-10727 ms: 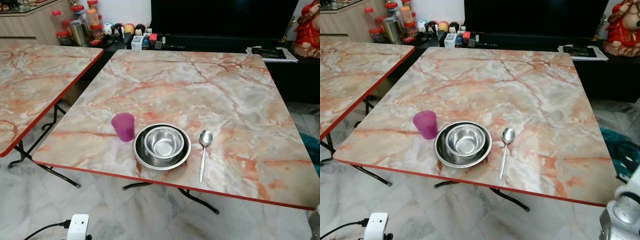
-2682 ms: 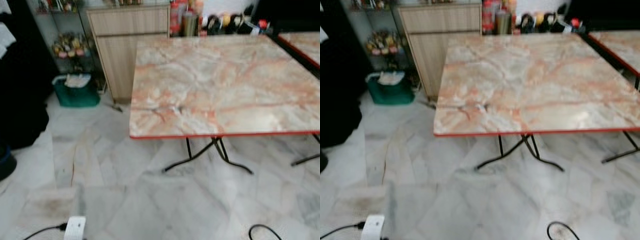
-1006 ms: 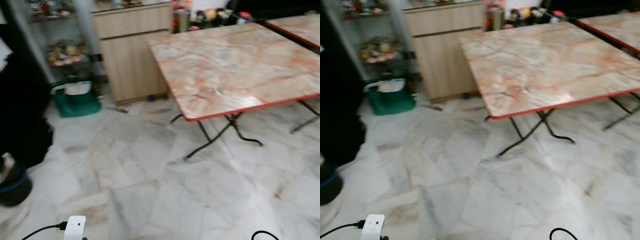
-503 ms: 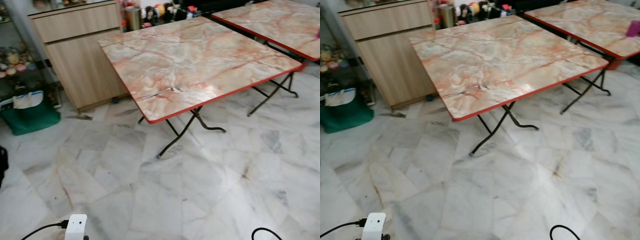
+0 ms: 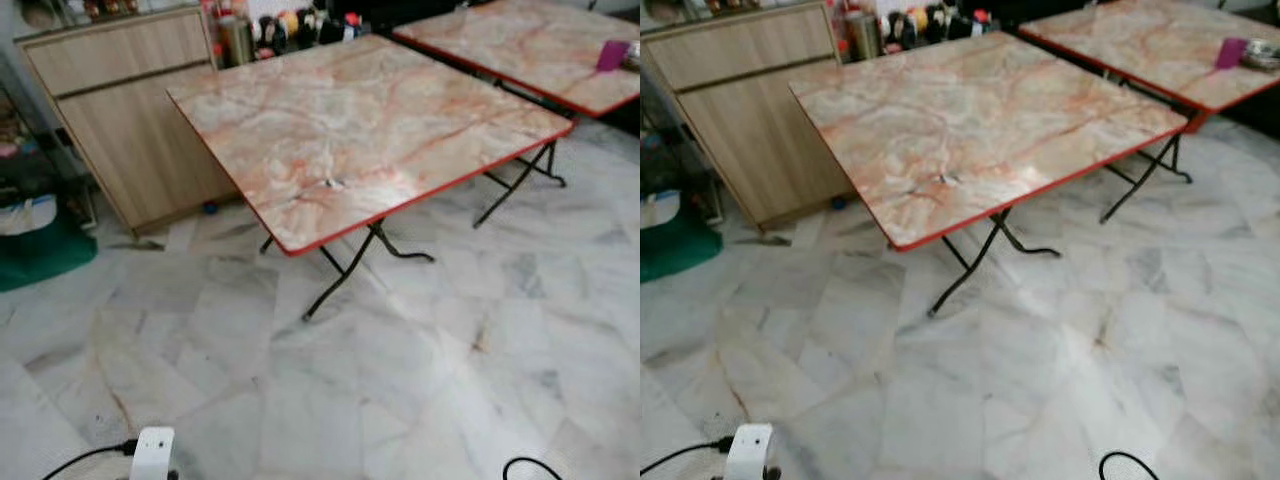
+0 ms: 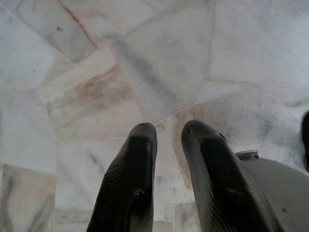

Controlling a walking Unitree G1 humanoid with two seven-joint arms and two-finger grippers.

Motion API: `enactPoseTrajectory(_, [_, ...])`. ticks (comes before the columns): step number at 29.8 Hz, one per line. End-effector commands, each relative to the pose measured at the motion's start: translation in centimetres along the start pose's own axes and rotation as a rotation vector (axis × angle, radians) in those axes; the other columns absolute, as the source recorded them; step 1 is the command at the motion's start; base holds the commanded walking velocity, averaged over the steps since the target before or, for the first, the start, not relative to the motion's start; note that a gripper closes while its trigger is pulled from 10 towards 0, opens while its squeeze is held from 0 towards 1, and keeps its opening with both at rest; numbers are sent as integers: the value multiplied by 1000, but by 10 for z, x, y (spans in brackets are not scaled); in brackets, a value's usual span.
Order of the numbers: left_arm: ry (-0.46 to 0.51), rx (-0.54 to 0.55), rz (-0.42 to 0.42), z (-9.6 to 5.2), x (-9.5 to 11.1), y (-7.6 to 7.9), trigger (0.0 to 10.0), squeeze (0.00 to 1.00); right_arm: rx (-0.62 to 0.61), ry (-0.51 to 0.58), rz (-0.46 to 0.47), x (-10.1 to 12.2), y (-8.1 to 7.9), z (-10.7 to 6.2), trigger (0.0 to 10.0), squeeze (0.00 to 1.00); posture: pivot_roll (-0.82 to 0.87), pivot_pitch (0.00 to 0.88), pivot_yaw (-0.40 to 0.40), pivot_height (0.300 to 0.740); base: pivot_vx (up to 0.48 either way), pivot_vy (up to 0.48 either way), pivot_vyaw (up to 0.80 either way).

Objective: Setting the table

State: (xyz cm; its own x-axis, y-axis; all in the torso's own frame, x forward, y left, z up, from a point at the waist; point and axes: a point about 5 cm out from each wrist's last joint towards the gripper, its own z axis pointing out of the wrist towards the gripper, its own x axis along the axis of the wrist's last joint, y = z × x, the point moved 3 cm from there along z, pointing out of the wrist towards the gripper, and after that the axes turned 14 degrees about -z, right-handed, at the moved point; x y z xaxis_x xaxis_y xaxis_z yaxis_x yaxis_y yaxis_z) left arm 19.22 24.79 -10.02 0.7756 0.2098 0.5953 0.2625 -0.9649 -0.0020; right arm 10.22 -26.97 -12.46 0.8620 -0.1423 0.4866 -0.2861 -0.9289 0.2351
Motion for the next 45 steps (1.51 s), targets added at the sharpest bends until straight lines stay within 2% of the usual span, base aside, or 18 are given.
enactPoseTrajectory(1, [-23, 11, -2, -1, -6, -4, 10000, 0, -8, -3, 8, -3, 2, -1, 10000, 0, 21, 59, 44, 740, 0, 0, 0])
enactPoseTrajectory(5, [-23, 11, -1, -1, -6, -4, 10000, 0, -8, -3, 10, -3, 2, -1, 10000, 0, 21, 59, 44, 740, 0, 0, 0])
enactPoseTrajectory(11, [-23, 10, 0, -1, -6, -3, 10000, 0, -12, -5, 6, -3, 3, -1, 10000, 0, 21, 56, 45, 740, 0, 0, -680])
enactPoseTrajectory(22, [-23, 11, -4, -1, -6, -3, 10000, 0, -11, -2, 3, -3, 3, -1, 10000, 0, 22, 55, 43, 740, 0, 0, 0])
enactPoseTrajectory(27, [-24, 9, -2, -1, -6, -3, 10000, 0, -10, -5, 2, -3, 3, -1, 10000, 0, 21, 53, 43, 740, 0, 284, -701])
enactPoseTrajectory(41, [-22, 6, 9, -1, -6, -3, 10000, 0, -12, -3, 2, -4, 2, -1, 10000, 0, 20, 24, 47, 740, 0, 316, 0])
enactPoseTrajectory(45, [-21, 5, 10, -1, -6, -3, 10000, 0, -11, -2, 12, -4, 2, -1, 10000, 0, 19, 25, 49, 740, 0, 313, -678])
